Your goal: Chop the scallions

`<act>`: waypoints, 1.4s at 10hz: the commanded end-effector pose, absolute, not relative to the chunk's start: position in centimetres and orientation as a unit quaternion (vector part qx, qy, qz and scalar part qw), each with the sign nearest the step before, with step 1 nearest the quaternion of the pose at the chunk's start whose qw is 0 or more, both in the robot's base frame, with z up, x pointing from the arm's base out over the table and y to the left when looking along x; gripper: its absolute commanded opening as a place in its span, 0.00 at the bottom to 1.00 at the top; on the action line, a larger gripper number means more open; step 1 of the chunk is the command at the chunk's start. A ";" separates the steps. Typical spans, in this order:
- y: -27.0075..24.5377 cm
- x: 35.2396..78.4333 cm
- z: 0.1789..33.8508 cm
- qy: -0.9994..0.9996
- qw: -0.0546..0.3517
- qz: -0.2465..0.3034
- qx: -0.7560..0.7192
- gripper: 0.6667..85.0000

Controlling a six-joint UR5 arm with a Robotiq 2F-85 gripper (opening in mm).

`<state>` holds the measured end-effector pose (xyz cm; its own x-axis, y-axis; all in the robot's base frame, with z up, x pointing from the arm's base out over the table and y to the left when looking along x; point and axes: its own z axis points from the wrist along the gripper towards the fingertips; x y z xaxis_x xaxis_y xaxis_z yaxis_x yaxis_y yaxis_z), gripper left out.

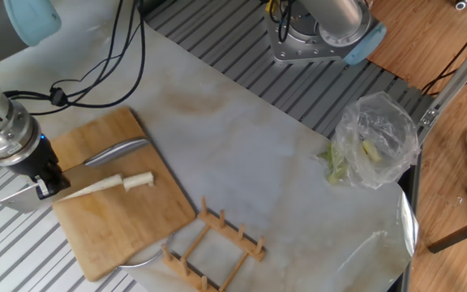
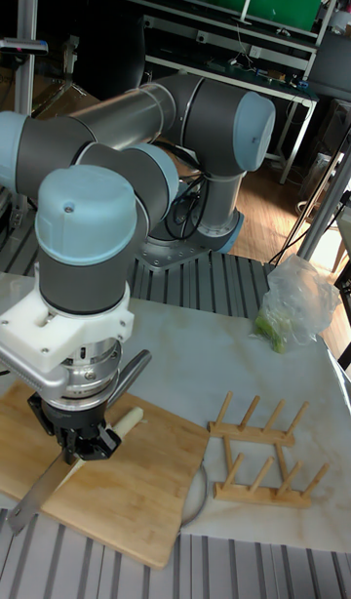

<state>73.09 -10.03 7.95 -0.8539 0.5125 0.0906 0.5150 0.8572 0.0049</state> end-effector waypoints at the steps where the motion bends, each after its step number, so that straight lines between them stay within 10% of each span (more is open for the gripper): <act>1: -10.3 72.5 8.4 -0.962 0.048 -0.016 -0.268 0.01; 14: -7.8 76.9 8.5 -0.967 0.002 -0.045 -0.252 0.01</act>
<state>76.09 -8.87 8.85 -0.8766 0.4801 0.0316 0.4812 0.8745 0.0608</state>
